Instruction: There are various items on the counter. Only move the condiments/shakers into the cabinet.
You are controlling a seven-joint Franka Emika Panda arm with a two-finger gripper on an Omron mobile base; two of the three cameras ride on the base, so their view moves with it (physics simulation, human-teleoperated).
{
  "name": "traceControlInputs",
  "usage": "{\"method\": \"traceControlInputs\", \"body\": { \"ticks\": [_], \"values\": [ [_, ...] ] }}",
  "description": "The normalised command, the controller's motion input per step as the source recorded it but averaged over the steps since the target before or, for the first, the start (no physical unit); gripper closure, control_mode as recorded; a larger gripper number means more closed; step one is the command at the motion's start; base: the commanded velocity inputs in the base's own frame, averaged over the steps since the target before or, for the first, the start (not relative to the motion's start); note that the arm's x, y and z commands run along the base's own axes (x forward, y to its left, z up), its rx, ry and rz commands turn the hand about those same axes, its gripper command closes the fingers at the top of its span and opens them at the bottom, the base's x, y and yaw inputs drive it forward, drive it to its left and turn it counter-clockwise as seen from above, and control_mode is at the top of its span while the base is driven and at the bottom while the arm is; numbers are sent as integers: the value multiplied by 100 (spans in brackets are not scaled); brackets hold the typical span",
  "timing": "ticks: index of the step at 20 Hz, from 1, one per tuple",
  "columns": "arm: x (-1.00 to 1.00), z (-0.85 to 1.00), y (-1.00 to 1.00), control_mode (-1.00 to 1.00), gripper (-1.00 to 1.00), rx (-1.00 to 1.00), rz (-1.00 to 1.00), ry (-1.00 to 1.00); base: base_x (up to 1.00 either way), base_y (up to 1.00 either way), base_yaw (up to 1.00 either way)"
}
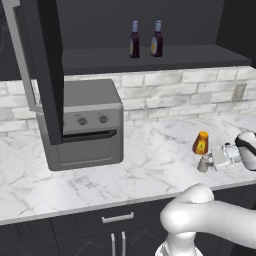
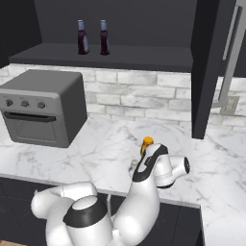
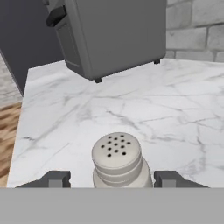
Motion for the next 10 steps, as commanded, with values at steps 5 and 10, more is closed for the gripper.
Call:
{"method": "traceControlInputs", "body": {
  "ticks": [5,10],
  "values": [
    [-1,0,0,-100,100,0,0,0,0,0,0],
    [-48,66,0,-100,100,0,-6,-9,0,0,0]
  ]
}}
